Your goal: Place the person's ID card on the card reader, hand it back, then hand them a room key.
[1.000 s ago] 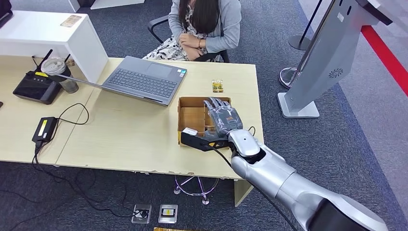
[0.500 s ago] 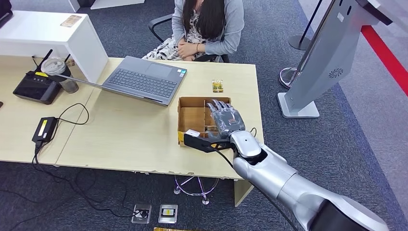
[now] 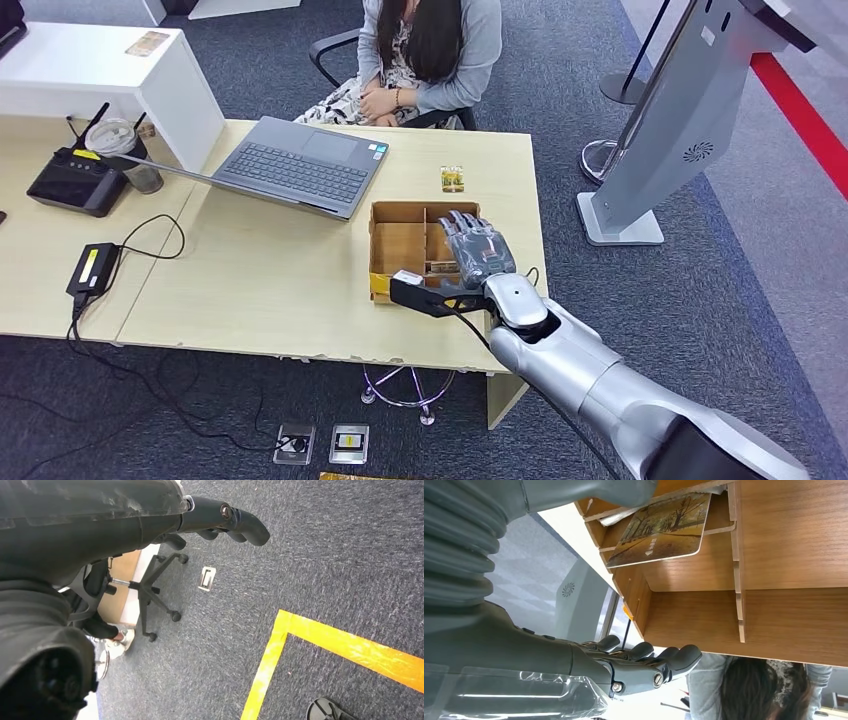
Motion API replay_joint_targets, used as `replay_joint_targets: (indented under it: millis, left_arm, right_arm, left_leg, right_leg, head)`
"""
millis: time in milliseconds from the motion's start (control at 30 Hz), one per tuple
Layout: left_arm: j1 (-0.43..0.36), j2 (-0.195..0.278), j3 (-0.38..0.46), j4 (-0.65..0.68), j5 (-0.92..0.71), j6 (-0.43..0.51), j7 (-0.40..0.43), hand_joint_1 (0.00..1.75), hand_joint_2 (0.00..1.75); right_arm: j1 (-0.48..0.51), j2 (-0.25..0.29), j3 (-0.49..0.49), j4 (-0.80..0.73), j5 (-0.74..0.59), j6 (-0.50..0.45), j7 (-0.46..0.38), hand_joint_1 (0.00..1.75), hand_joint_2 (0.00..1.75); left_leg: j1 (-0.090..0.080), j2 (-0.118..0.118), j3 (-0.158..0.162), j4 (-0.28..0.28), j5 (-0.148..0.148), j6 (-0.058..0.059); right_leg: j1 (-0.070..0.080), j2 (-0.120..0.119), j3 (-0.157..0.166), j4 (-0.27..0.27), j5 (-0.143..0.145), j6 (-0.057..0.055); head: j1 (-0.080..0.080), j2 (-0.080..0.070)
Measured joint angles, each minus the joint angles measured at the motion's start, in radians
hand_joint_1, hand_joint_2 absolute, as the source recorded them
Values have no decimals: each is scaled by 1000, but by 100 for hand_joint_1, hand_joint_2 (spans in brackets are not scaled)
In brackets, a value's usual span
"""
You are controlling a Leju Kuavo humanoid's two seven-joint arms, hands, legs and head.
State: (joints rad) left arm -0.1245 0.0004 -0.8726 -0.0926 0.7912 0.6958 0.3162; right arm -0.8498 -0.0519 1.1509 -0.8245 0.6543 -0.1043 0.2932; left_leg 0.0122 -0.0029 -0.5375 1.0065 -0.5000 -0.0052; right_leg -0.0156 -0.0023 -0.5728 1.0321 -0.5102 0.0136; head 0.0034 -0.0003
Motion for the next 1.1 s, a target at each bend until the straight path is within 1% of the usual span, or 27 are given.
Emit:
replay_joint_targets:
  millis: [533,867,1000,1067,1100]
  left_arm:
    - [-2,-6,10,6,-13,0,5,0,0]
    - [-3,-6,25,6,-46,0,12,0,0]
    - [-3,-7,29,6,-58,0,19,0,0]
    - [-3,-7,32,6,-62,0,21,0,0]
    - [-3,-7,33,6,-64,0,21,0,0]
  right_arm:
    - [0,2,0,32,5,2,-28,0,175]
    - [0,28,0,78,6,8,-60,0,175]
    - [0,37,0,97,7,5,-65,5,175]
    - [0,39,0,101,6,5,-66,76,175]
    - [0,40,0,103,6,5,-67,116,175]
  left_leg:
    - [0,0,0,0,0,0]
    - [0,0,0,0,0,0]
    - [0,0,0,0,0,0]
    - [0,0,0,0,0,0]
    - [0,0,0,0,0,0]
  right_leg:
    - [0,0,0,0,0,0]
    - [0,0,0,0,0,0]
    - [0,0,0,0,0,0]
    - [0,0,0,0,0,0]
    - [0,0,0,0,0,0]
  head:
    - [0,0]
    - [0,0]
    - [0,0]
    - [0,0]
    - [0,0]
